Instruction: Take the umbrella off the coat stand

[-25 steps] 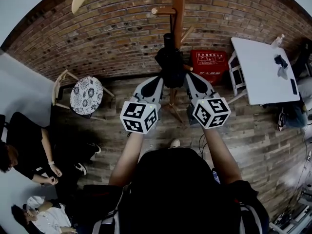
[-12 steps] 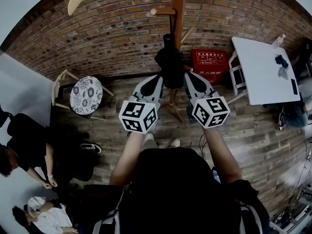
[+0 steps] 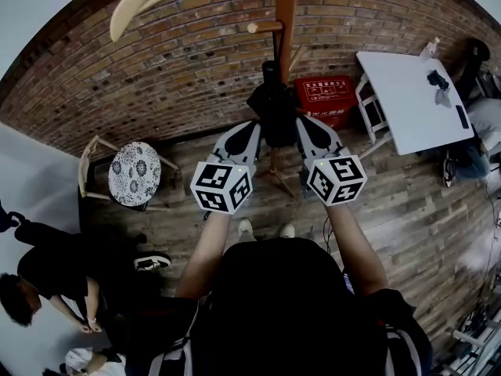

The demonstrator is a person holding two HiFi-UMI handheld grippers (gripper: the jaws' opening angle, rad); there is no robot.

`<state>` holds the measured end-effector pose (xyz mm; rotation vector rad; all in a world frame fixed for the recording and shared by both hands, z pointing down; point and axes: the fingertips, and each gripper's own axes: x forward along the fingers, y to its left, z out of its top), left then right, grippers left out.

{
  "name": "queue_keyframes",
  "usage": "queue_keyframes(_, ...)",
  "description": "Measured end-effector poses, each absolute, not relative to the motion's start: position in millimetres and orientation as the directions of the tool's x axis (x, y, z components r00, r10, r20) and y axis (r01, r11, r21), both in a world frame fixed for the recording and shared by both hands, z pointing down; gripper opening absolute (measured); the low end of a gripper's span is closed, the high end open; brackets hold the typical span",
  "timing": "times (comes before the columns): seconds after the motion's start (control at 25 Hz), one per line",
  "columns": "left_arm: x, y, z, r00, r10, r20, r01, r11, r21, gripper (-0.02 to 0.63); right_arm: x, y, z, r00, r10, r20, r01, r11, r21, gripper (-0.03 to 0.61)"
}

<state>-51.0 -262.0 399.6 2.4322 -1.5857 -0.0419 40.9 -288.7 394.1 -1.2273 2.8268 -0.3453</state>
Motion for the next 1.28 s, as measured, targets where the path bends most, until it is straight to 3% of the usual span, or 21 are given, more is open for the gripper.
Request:
queue_keyframes(0.6,-57,-266,404,0.539,-0.836,0.106,-0.832,-0.508,0.222,0.017,32,-284,399,-0.593,-0.803,0.066,-0.795,0.569,-0.211,0.035)
queue_keyframes(0.72,-60,-267,407,0.554,-0.826,0.108,-0.823,-0.522,0.226,0.018,28,-284,404,-0.59,-0.803,0.082,-0.796,0.561,-0.228,0.119)
queue_keyframes(1.0,-65,-274,405,0.574,-0.813,0.101,-0.809,-0.544,0.22,0.017,14,-289,408,-0.599,-0.794,0.106,-0.791,0.567,-0.23,0.243)
queue_keyframes(1.28,-69,-285,409,0.588,-0.803,0.1,-0.799,-0.557,0.229,0.017,3,-302,413,-0.587,-0.801,0.119,-0.801,0.552,-0.231,0.283)
